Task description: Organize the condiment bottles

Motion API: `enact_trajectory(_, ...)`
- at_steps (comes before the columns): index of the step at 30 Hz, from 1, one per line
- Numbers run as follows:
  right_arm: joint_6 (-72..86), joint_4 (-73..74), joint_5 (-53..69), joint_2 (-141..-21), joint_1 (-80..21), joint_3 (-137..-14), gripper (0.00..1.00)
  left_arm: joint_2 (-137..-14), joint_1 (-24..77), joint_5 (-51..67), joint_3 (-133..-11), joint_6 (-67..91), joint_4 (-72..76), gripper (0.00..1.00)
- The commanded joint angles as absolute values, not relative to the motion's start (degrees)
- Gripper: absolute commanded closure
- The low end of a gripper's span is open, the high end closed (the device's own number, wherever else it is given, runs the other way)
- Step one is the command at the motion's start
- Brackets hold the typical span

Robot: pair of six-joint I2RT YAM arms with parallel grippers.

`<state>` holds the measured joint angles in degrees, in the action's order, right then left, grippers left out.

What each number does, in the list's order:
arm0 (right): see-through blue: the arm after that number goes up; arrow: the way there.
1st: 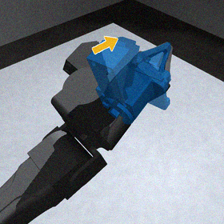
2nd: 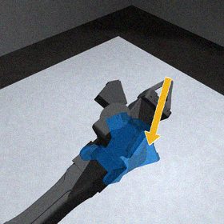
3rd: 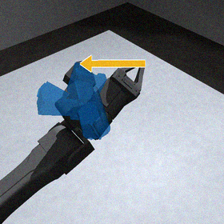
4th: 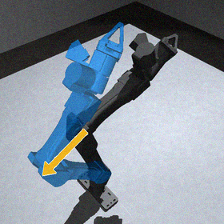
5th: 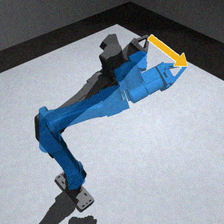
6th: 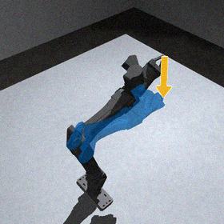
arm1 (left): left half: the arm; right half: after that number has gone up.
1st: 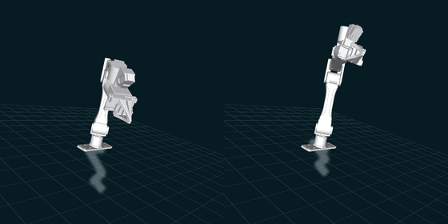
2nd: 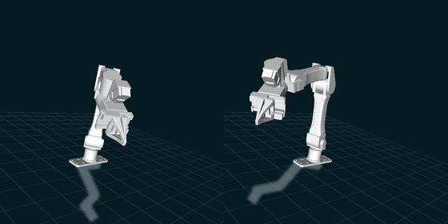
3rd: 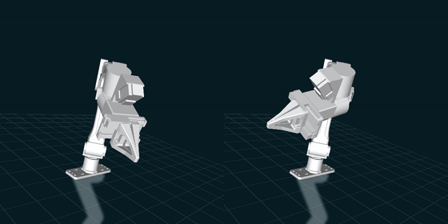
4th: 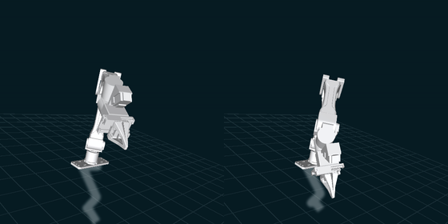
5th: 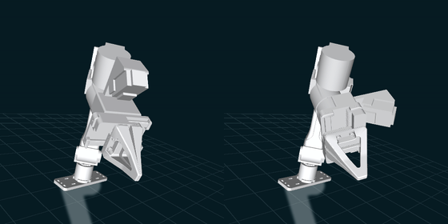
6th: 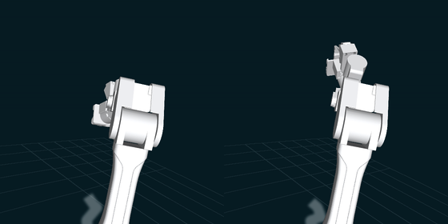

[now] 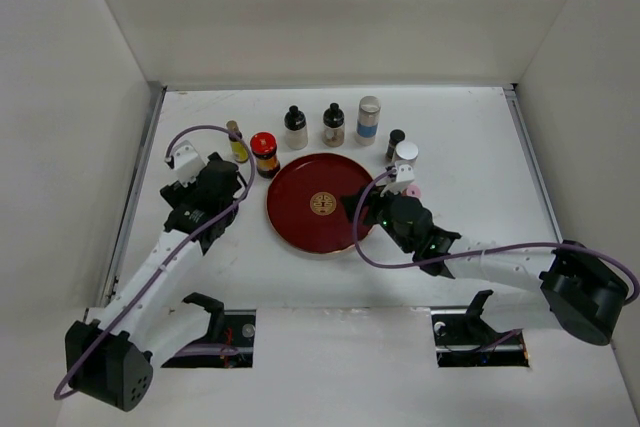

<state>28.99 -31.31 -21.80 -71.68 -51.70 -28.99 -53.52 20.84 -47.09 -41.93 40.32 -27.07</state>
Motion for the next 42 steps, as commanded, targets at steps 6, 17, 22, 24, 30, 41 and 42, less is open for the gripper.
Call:
enact_trajectory(6,27.7,-35.5,-20.4,-71.9,-52.2,-29.4,0.24,-60.4,19.0,-40.7,-41.1,37.7,-20.1,0.07)
enact_trajectory(17,27.4,-35.2,-19.9,-72.0,-52.2,-29.6,0.22,-63.6,18.4,-39.5,-40.2,37.7,-15.8,0.12)
enact_trajectory(22,27.4,-35.1,-19.7,-73.1,-52.2,-29.9,0.22,-59.2,18.9,-40.1,-38.4,38.8,-18.1,0.15)
enact_trajectory(24,27.4,-35.6,-19.7,-72.9,-52.2,-29.8,0.22,-57.8,18.7,-40.0,-37.6,39.4,-19.0,0.15)
enact_trajectory(30,27.5,-35.3,-19.6,-73.4,-52.2,-29.9,0.22,-55.0,18.9,-40.2,-36.7,39.6,-21.7,0.14)
enact_trajectory(41,27.3,-35.1,-19.6,-74.4,-52.2,-30.3,0.22,-57.1,19.5,-37.4,-36.8,36.1,-17.7,0.1)
enact_trajectory(42,27.3,-35.1,-19.6,-74.3,-52.2,-30.3,0.22,-57.7,19.5,-37.4,-36.8,36.3,-17.6,0.11)
